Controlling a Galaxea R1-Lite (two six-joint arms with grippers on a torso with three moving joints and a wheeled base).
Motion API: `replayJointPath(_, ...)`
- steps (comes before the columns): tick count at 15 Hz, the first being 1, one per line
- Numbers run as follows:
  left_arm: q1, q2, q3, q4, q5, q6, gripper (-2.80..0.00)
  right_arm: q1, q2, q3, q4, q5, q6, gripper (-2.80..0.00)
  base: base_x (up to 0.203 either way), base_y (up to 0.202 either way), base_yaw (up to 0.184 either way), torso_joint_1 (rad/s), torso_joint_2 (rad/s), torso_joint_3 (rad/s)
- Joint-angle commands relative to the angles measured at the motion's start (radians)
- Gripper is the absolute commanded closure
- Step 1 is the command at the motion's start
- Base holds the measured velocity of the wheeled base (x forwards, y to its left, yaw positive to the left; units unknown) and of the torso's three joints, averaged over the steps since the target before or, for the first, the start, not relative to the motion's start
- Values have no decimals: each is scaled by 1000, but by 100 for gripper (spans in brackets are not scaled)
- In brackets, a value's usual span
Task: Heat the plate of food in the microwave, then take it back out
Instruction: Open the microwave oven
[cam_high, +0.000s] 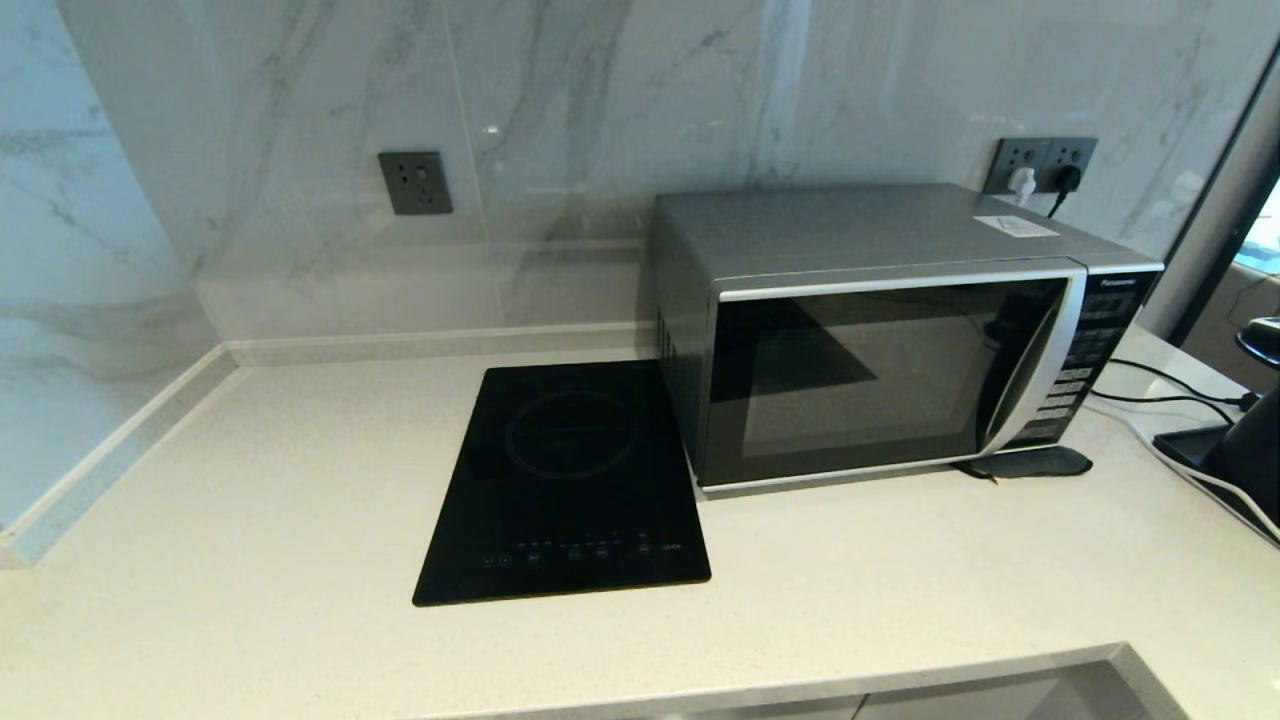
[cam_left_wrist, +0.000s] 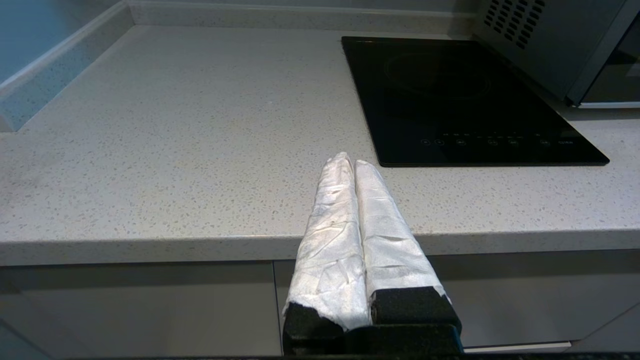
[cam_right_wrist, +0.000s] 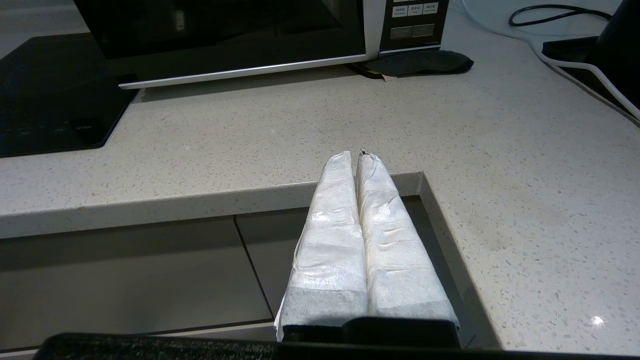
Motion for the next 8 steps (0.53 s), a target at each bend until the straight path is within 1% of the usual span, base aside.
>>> replayJointPath(1, 0, 2, 0, 0, 0, -1, 0, 0, 2, 2, 0, 0, 0, 0, 0, 0, 0, 0, 0, 0)
replayJointPath(8, 0, 2, 0, 0, 1, -1, 0, 0, 2, 2, 0, 0, 0, 0, 0, 0, 0, 0, 0, 0)
